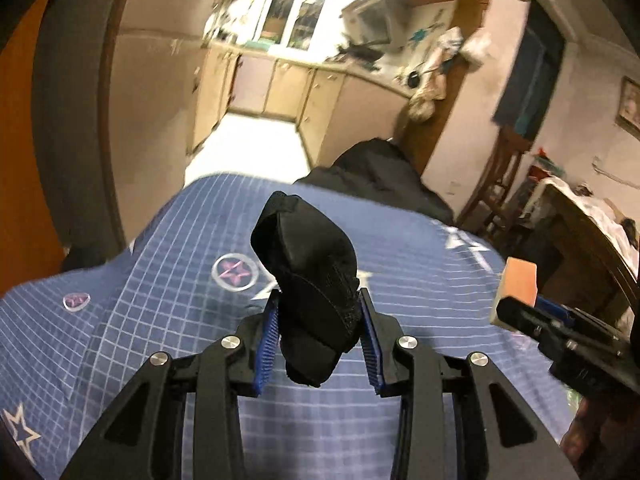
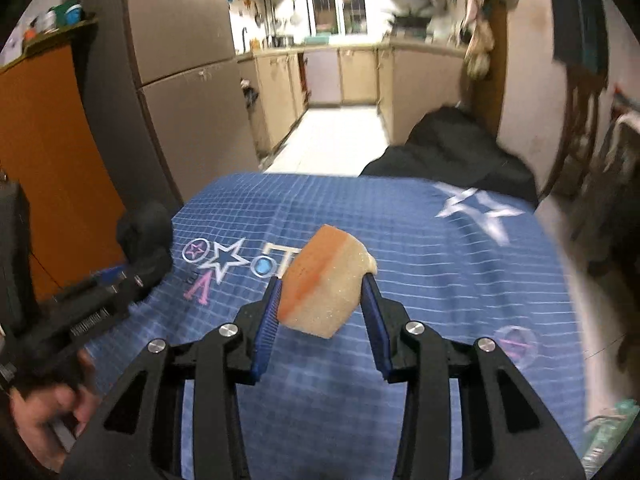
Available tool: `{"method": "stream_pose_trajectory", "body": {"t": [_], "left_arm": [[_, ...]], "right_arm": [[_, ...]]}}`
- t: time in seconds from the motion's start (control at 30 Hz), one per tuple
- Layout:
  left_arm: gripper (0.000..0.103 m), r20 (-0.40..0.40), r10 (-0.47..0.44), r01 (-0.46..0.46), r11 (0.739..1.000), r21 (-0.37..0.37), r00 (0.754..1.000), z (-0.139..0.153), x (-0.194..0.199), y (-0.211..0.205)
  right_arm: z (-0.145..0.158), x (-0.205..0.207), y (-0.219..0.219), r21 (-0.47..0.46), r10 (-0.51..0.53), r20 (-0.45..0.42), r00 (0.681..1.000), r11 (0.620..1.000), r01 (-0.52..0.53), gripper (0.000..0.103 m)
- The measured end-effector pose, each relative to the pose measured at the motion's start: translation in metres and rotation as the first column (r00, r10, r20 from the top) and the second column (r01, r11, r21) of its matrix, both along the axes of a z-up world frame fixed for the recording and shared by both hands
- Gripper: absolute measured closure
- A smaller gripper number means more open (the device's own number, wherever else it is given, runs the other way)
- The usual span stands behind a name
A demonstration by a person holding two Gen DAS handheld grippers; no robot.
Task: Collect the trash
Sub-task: 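Carry the black cap and small sponge over the bin with both tools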
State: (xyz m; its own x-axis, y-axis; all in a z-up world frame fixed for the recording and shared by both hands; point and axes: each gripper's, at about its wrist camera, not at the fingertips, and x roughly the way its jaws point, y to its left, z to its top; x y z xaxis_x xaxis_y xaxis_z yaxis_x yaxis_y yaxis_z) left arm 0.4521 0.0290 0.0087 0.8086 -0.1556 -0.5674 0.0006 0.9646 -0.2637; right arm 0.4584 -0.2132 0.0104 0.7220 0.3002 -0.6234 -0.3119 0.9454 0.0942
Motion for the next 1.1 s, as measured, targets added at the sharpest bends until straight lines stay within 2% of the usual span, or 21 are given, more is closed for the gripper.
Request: {"method": "stream_pose_trajectory", "body": {"t": [0.2, 0.53, 0.83, 1.1], "left_arm": [[0.065, 0.057, -0.114, 0.111, 0.992, 0.053, 0.992, 0.035, -0.043, -0.062], [0.065, 0.081, -0.266, 0.259, 0.962, 0.085, 0.961, 0.060, -0.087, -0.162], [0.065, 0.090, -0.419, 0.410, 0.906, 0.107, 0.903, 0.075, -0.118, -0.269], [0.065, 0.062, -0.548, 0.538, 0.834, 0.124, 0.834, 0.074, -0.139, -0.361]], "right_arm": [[0.018, -0.051, -0.047, -0.016, -0.063, 0.072, 0.995, 0.998, 0.065, 0.064], [0.037, -0.104, -0.128, -0.019, -0.202, 0.116, 0.972, 0.978, 0.206, 0.064], [0.045, -0.139, -0.210, -0.022, -0.343, 0.140, 0.929, 0.937, 0.350, 0.064], [0.041, -0.174, -0.282, -0.036, -0.459, 0.129, 0.879, 0.883, 0.467, 0.064]]}}
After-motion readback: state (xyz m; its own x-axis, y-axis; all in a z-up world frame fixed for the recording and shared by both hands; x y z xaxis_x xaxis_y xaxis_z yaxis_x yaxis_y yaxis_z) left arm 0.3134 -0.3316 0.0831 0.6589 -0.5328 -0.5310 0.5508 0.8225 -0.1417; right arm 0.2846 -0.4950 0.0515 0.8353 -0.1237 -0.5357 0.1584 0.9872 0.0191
